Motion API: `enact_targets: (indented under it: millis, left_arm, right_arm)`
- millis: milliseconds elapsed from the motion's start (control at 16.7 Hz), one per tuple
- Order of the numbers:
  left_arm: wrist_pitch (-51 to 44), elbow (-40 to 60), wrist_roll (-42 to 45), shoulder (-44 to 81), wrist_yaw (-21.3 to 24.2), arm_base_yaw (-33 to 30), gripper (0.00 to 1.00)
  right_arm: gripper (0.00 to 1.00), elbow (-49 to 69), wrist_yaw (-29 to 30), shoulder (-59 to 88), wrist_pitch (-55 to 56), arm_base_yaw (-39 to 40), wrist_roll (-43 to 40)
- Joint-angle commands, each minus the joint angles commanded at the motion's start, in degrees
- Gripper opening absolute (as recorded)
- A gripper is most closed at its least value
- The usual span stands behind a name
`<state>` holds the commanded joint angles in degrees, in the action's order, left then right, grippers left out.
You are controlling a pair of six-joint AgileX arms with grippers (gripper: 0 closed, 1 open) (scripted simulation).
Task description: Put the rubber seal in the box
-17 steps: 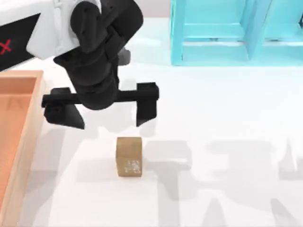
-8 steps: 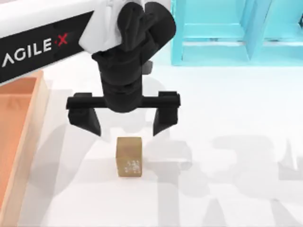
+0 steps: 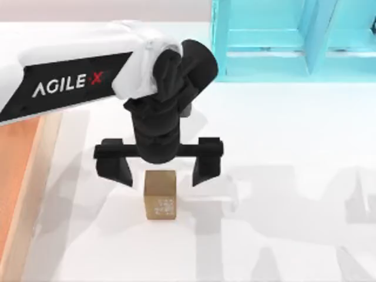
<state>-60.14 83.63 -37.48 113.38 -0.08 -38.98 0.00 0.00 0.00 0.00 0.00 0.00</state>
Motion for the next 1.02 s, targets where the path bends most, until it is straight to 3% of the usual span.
enact_targets:
  millis: [240, 540, 1020]
  left_arm:
    - [8.17, -6.07, 0.01, 2.3, 0.01, -0.03, 1.0]
    - [8.82, -6.66, 0.0, 2.53, 0.01, -0.04, 1.0]
    - [8.82, -6.66, 0.0, 2.53, 0.01, -0.04, 0.4]
  right_arm:
    - [1.0, 0.0, 0.0, 0.0, 0.0, 0.0, 0.0]
    - [1.0, 0.0, 0.0, 0.0, 0.0, 0.0, 0.0]
    - [1.0, 0.0, 0.0, 0.0, 0.0, 0.0, 0.0]
